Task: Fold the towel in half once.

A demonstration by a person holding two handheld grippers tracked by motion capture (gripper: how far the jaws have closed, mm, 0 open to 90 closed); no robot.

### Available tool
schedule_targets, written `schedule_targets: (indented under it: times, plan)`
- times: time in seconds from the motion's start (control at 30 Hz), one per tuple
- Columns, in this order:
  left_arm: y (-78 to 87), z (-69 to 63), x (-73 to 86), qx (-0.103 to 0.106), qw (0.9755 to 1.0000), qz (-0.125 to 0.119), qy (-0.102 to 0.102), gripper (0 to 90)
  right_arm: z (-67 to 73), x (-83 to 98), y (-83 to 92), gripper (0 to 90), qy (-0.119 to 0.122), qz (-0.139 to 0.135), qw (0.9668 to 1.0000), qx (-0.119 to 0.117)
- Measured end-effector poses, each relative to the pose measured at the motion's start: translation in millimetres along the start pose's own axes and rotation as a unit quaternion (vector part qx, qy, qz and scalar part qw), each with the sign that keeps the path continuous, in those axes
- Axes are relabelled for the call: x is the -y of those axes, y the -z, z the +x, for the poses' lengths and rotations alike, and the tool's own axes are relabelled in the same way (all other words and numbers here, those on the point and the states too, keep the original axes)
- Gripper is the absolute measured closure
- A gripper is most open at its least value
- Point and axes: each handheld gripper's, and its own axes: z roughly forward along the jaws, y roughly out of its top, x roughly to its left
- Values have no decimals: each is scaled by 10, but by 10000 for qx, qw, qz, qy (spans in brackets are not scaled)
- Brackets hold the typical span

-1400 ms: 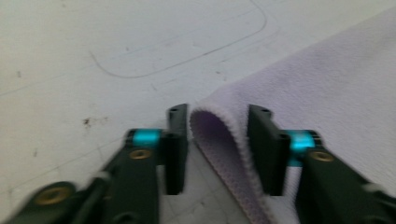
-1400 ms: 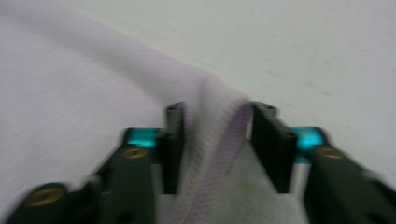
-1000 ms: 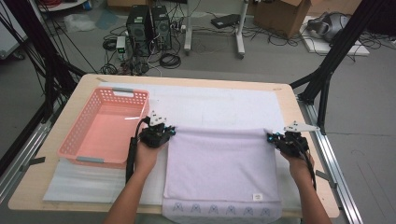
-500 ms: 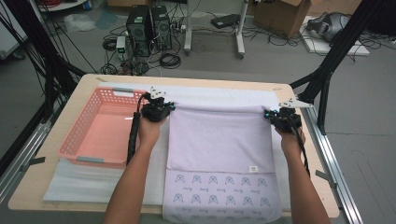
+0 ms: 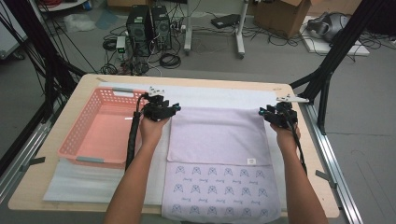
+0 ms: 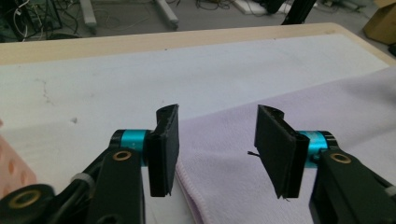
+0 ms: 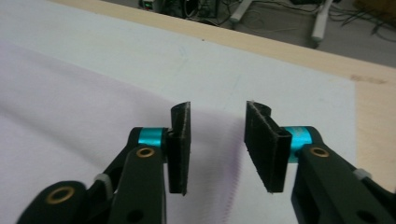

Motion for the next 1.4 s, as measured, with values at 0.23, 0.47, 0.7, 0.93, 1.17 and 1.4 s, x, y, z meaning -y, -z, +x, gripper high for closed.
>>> schedule_targets:
  times: [0.23,0.47,0.7,0.93,1.17,1.4]
  plan:
    - [195,-67,280,342,9991,-243,-107,421,-34,97,206,518,-162,262,9988,-381]
    - [459,-176,465,556,9978,-284,-209,380,18,334,519,520,-72,451,9973,-583]
    - [661,-318,698,744,9966,-161,-306,305,122,648,814,545,-37,450,9969,-644]
    - [829,-350,978,873,9958,86,-258,420,270,967,981,587,-29,482,9959,-770]
    - [908,-292,1119,919,9951,369,-54,370,426,1113,1000,617,127,576,9941,-911]
    - [901,-387,1159,845,9937,692,-250,609,493,1196,981,679,370,789,9927,-838]
